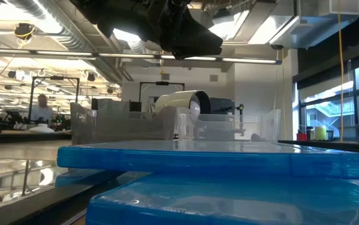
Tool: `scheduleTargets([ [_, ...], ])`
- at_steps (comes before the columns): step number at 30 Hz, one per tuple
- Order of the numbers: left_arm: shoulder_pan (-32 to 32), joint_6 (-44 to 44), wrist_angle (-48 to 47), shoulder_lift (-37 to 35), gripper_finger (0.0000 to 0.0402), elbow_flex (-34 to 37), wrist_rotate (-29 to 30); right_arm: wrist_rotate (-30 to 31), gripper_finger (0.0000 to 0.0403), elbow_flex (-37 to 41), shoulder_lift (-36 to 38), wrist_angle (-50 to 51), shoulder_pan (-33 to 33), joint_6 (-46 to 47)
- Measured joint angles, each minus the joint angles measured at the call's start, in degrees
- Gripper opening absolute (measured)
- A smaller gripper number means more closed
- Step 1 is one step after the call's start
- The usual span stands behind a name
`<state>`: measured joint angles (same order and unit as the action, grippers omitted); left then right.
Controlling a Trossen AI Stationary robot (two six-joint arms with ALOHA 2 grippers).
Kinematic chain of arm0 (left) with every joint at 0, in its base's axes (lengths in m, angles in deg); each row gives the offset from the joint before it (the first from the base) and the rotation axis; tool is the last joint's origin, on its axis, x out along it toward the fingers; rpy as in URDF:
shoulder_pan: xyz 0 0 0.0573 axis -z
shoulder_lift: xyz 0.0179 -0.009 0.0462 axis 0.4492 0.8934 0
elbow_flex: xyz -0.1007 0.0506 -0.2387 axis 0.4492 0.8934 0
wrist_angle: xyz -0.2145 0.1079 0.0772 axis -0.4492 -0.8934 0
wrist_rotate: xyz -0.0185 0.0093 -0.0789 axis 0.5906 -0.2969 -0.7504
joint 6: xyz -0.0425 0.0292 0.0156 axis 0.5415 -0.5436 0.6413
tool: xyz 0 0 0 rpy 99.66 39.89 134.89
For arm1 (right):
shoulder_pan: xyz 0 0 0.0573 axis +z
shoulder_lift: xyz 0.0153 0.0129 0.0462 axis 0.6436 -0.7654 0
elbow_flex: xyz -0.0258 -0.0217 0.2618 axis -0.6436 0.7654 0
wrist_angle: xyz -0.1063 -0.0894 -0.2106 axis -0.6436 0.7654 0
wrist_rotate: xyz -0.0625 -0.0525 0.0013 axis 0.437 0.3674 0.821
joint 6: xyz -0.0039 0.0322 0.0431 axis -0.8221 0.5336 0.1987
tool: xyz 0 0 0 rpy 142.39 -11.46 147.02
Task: Pick & place jewel cases by type
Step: Put the top right black cd case into the transparent bin
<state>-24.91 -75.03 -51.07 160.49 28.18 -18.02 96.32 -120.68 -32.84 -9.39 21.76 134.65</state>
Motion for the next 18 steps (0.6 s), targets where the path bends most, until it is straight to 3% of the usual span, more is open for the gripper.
scheduleTargets([
  [12,0.00,-0.02,0.04,0.02,0.0188,0.02,0.05,4.69,0.0204,3.41,0.04,-2.80,2.06,-0.08],
  [18,0.00,-0.02,0.09,0.02,0.0185,0.02,0.09,5.86,0.0166,4.29,-0.06,-3.75,2.43,0.05],
])
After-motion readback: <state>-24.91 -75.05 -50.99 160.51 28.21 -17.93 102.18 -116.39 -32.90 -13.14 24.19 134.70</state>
